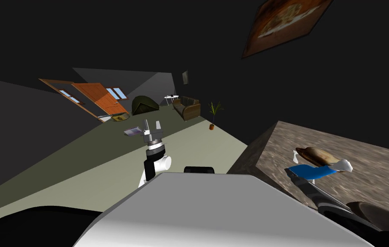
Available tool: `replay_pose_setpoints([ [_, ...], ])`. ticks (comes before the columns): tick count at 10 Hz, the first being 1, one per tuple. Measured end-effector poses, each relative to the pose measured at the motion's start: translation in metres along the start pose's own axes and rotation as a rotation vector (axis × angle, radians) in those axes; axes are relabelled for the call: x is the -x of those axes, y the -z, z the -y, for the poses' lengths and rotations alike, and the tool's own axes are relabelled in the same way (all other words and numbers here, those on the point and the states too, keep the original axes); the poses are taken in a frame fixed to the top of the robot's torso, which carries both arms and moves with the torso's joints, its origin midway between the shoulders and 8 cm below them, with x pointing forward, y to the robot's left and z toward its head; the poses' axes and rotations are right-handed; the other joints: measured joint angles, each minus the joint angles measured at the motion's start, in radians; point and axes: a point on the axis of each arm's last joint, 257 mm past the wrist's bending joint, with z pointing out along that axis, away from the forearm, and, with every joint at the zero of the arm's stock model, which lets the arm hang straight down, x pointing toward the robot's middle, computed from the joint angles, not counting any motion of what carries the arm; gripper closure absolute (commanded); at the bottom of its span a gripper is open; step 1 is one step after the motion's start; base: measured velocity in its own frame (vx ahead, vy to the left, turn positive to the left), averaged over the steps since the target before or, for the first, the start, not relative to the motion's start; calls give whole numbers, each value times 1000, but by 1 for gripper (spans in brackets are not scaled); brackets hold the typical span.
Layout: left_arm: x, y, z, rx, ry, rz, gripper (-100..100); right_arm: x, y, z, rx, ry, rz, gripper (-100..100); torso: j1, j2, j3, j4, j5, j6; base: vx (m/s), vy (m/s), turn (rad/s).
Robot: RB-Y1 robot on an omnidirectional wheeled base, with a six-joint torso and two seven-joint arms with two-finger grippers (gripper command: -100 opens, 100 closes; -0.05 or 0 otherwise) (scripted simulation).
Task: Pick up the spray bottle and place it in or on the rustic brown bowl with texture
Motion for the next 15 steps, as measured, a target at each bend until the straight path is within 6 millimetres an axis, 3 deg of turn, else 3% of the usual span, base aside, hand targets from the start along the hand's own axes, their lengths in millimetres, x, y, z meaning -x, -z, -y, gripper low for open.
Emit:
replay_pose_setpoints([
  [11,0,0,0,0,0,0,0,51,-8,50,-198,103,43,-100,1,0,0,0,0,0,40,-14,3],
  [12,0,0,0,0,0,0,0,51,-8,51,-202,104,44,0,1,1,1,0,0,0,0,0,0],
  [13,0,0,0,0,0,0,0,51,-8,51,-201,104,44,-100,1,2,1,0,0,0,20,-55,41],
  [14,0,0,0,0,0,0,0,50,-11,54,-206,102,44,-100,-2,1,1,0,-1,0,12,-37,18],
  [15,0,0,0,0,0,0,0,50,-11,55,-205,102,44,100,-1,2,1,0,-1,0,2,-6,-1],
])
